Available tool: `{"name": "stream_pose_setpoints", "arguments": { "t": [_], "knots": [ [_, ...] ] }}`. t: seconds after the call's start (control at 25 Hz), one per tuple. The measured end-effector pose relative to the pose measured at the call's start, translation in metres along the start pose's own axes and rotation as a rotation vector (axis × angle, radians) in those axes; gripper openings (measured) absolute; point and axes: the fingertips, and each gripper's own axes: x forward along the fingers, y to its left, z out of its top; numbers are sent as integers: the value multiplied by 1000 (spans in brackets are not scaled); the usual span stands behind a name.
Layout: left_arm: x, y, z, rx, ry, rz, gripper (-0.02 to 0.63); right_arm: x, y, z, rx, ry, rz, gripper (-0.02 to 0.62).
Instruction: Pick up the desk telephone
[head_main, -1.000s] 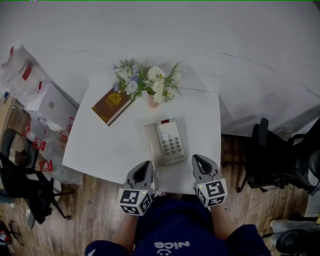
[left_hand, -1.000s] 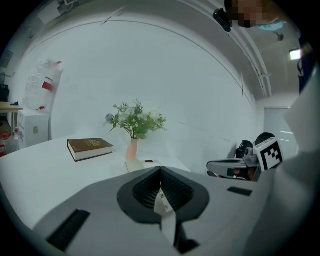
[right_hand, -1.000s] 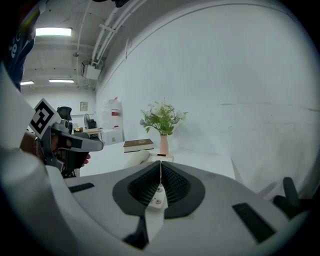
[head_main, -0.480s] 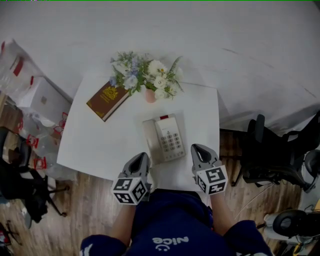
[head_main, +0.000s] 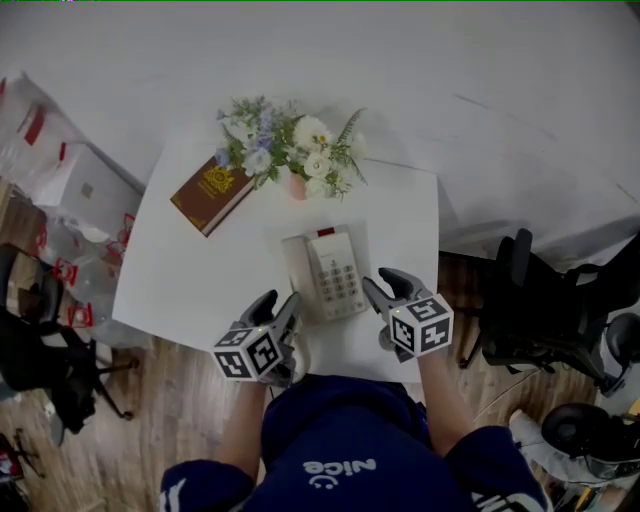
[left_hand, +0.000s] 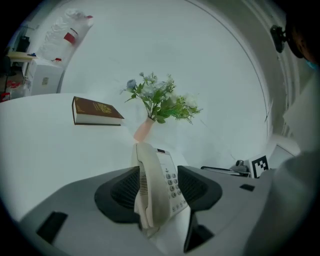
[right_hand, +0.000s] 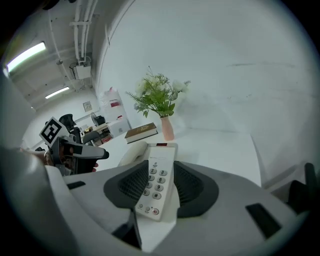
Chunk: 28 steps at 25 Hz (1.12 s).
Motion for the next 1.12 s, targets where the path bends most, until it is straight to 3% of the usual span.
{"name": "stream_pose_setpoints", "arguments": {
  "t": [0.2, 0.36, 0.52, 0.64, 0.88, 1.12],
  "knots": [
    [19, 4, -7, -60, 107, -86, 328, 23, -2, -6, 83, 92, 139, 232],
    [35, 14, -17, -134, 170, -99, 349, 39, -10, -9, 181, 116, 193, 241],
    [47, 17, -14, -218, 173, -149, 360, 56, -18, -25, 222, 195, 228, 259],
    [56, 22, -17, -227, 204, -158, 368, 65, -20, -38, 221, 259, 258, 261],
    [74, 22, -24, -246, 260, -217, 380, 87, -28, -39, 311, 288, 300, 261],
    [85, 24, -41, -269, 324, -228, 379, 95, -26, -46, 339, 319, 338, 261]
  ]
}}
